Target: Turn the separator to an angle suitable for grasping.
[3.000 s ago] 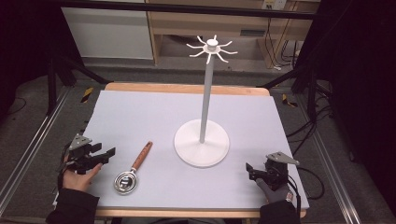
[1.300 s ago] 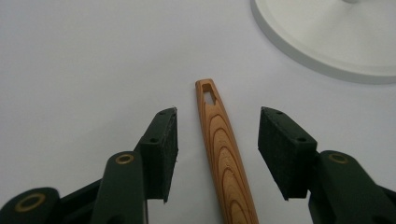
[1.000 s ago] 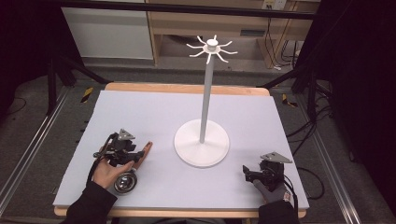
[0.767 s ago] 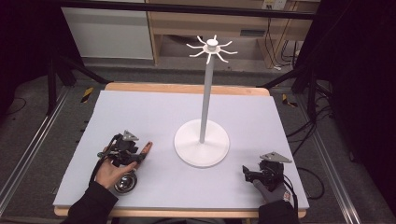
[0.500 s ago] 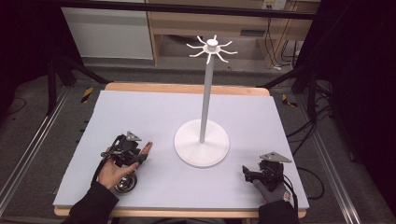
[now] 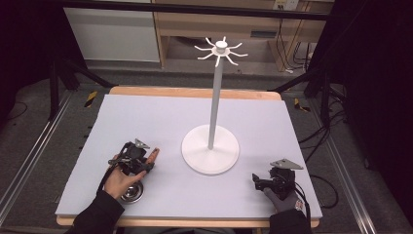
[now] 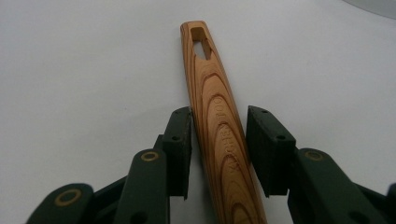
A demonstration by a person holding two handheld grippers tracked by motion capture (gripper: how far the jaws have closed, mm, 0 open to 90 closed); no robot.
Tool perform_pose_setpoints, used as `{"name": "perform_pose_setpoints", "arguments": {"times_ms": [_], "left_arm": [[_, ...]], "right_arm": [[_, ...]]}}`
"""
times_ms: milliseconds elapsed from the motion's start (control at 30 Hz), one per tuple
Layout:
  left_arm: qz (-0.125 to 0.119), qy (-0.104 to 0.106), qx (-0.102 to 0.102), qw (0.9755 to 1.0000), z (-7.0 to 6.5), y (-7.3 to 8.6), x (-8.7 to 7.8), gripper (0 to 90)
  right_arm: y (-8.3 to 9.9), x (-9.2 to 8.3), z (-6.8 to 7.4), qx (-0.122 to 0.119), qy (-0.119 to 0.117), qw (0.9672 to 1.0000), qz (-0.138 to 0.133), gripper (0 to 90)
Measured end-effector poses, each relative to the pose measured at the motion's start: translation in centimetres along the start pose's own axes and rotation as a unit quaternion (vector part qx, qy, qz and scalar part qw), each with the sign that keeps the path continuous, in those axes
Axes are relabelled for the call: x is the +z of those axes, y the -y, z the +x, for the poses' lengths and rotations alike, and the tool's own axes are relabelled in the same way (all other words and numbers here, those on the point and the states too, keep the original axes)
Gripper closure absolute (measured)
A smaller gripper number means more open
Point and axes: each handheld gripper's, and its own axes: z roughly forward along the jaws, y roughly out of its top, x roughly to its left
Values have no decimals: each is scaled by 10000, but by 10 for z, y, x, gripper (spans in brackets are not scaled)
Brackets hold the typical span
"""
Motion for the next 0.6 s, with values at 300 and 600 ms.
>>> {"name": "perform_pose_setpoints", "arguments": {"times_ms": [300, 600], "left_arm": [[233, -116, -220, 9994, -4, -6, 0, 642], [186, -31, -229, 9996, -1, -5, 0, 674]], "right_arm": [[0, 0, 0, 6, 9, 10000, 23, 89], [0, 0, 1, 30, 25, 10000, 26, 82]]}}
